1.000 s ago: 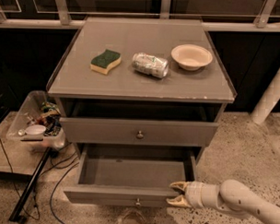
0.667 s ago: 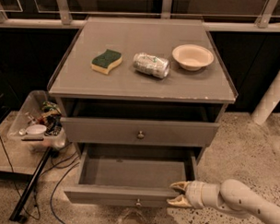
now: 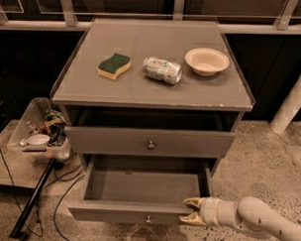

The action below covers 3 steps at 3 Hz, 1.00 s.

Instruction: Open middle drawer

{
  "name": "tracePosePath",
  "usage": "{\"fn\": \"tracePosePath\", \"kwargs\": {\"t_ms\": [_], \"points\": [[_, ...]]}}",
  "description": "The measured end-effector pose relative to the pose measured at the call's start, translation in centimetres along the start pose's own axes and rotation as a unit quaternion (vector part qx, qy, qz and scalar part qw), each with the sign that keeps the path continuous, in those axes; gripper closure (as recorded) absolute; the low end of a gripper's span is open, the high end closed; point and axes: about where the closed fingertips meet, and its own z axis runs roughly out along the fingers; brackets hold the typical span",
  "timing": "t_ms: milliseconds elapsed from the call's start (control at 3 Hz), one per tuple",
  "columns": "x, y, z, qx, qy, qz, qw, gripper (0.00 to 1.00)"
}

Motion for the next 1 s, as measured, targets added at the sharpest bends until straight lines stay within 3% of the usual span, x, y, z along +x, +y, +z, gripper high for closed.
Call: {"fn": "tracePosePath", "kwargs": {"t_ms": [333, 667, 1000], "points": [[0.0, 0.0, 0.01, 0.0, 0.0, 0.0, 1.0, 0.59], [0.0, 0.01, 0.01, 0.0, 0.0, 0.0, 1.0, 0.61], [0.0, 0.05, 0.01, -0.001, 0.0, 0.0, 1.0, 0.84]]}}
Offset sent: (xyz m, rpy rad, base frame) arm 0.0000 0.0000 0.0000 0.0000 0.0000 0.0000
